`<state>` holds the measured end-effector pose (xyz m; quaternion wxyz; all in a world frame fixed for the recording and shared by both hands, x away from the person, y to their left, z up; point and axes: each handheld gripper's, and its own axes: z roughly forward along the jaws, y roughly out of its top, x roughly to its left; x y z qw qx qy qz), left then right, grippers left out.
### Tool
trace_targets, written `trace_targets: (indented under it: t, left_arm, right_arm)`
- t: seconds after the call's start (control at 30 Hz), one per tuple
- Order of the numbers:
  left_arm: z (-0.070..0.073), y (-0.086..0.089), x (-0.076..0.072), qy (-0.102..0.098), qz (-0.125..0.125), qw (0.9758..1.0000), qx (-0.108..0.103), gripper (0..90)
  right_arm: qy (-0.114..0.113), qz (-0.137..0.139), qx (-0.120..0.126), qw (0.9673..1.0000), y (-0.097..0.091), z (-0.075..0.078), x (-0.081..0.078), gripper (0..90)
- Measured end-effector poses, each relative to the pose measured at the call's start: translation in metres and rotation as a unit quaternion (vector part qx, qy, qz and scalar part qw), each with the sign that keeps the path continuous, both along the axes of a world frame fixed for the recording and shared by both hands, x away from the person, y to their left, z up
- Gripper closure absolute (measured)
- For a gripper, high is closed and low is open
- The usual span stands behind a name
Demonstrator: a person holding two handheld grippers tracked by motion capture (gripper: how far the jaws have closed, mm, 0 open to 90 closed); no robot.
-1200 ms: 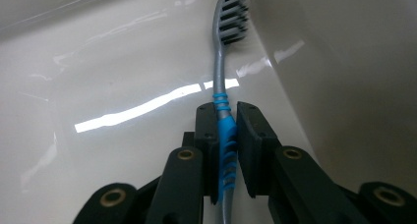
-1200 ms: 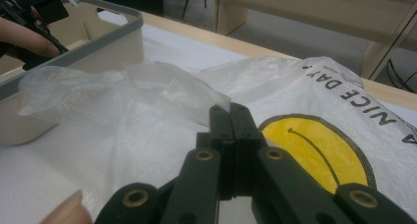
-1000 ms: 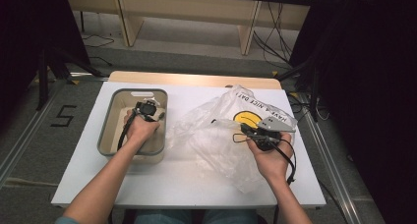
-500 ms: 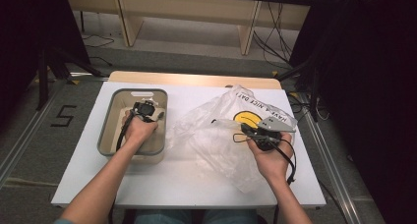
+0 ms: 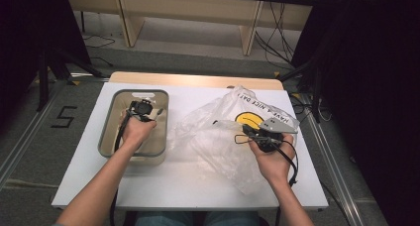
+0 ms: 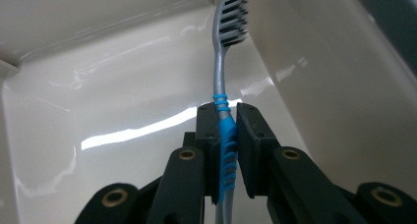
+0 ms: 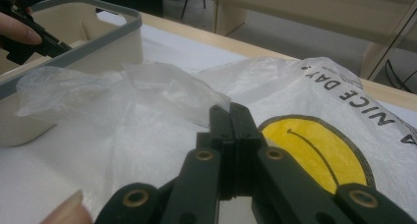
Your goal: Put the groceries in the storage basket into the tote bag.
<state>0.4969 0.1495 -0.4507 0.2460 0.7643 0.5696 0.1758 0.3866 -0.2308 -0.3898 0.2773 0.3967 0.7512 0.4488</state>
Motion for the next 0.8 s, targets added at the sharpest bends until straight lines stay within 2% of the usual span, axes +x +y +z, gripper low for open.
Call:
trace_targets:
  t: [0.8]
  left_arm:
    - [0.020, 0.003, -0.013, -0.044, -0.002, 0.9988, -0.023, 79.9]
  right_arm:
    - [-0.001, -0.002, -0.001, 1.0000, 0.000, 0.000, 0.000, 90.0]
